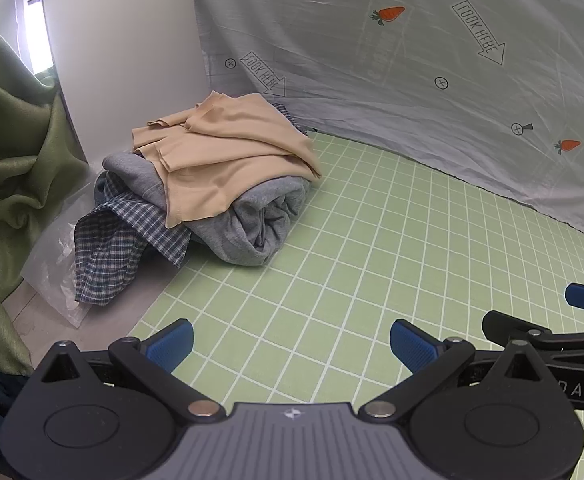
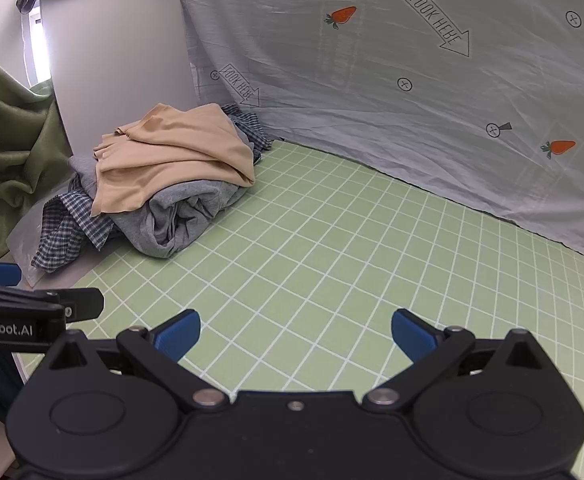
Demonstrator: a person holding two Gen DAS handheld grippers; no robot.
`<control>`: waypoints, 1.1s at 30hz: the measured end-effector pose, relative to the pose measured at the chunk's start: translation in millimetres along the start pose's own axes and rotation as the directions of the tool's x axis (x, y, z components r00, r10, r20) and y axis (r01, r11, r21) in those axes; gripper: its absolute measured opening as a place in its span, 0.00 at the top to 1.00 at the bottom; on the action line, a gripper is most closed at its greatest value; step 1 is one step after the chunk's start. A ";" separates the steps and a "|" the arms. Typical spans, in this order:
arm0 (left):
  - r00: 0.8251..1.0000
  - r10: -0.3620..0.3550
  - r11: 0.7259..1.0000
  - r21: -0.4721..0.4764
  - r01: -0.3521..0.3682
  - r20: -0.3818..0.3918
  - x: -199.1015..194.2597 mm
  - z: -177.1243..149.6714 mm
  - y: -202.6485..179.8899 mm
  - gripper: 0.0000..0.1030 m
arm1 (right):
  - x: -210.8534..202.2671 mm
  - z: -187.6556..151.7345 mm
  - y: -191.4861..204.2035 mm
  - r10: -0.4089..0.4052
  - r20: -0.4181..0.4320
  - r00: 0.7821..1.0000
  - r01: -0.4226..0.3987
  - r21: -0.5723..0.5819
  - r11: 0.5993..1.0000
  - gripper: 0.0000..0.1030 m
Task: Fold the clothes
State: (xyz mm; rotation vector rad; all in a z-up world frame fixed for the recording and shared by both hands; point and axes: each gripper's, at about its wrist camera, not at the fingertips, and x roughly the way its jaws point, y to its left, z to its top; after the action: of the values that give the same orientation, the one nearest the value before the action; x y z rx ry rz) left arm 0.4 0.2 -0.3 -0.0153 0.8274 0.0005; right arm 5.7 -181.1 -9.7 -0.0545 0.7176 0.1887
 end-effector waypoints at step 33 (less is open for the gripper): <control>1.000 -0.005 1.000 0.000 0.005 -0.010 6.0 -1.5 -1.4 0.00 | 3.6 1.1 1.1 -0.005 -0.007 1.000 0.005 -0.005 1.000 0.00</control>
State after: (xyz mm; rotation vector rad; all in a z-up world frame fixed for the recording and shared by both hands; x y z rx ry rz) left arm 3.3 -1.3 -5.7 -0.0173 0.8373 -0.0047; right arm 8.8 -179.4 -11.2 -0.0620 0.7241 0.1860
